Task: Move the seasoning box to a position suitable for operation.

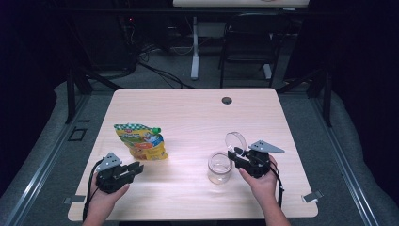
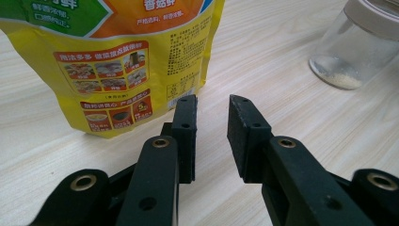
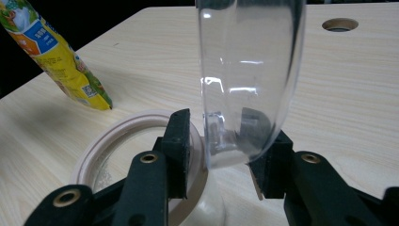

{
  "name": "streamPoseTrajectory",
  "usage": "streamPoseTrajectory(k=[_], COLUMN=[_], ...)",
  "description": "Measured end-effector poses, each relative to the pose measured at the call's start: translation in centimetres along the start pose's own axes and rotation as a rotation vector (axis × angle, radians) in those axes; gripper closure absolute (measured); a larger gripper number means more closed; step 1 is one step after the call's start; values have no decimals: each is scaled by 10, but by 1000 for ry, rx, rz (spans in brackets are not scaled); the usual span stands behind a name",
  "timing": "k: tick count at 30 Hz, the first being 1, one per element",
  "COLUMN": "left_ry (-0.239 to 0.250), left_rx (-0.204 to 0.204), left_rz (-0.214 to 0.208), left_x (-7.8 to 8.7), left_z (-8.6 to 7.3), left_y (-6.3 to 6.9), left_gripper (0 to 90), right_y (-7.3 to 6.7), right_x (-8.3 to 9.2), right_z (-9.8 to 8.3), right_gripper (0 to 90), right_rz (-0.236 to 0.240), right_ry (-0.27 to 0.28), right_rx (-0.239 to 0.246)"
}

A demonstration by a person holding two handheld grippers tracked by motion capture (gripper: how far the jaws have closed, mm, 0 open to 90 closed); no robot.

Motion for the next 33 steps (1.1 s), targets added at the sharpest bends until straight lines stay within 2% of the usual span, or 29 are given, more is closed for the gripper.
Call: streamPoseTrajectory(k=[2, 3, 4, 15, 23, 25, 26, 30, 33], left_ry=[2, 2, 1, -5, 1, 2, 2, 4, 2], left_rx=[-4, -4, -4, -6, -1, 0, -2, 7, 8], left_rz=[2, 2, 2, 4, 9, 7, 7, 12, 14], left_x=[0, 0, 0, -1, 0, 1, 1, 1, 1], left_z=[0, 0, 0, 0, 0, 0, 0, 0, -1], left_y=[0, 0, 0, 0, -3, -3, -3, -4, -6], left_gripper=[735, 736, 736, 738, 741, 742, 743, 743, 741], right_y=[1, 1, 0, 0, -6, -8, -12, -16, -15], right_x=[0, 0, 0, 0, 3, 4, 3, 4, 4], right_z=[2, 2, 2, 2, 1, -1, -4, -4, -4], right_gripper=[726, 726, 751, 753, 754, 755, 754, 753, 753], right_rz=[7, 7, 30, 33, 48, 59, 76, 59, 63], right_ry=[7, 7, 9, 9, 14, 7, -6, -13, -14], right_rx=[-10, -10, -34, -54, -62, -78, -73, -52, -60])
Point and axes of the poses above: each handheld gripper's, and its own axes: x roughly backward along the jaws, z roughly out of its top, y roughly to its right, the point moved 9 cm from there along -x, roughly forward along the jaws, and after that the axes turned 3 degrees about -y, right-handed, at the moved point
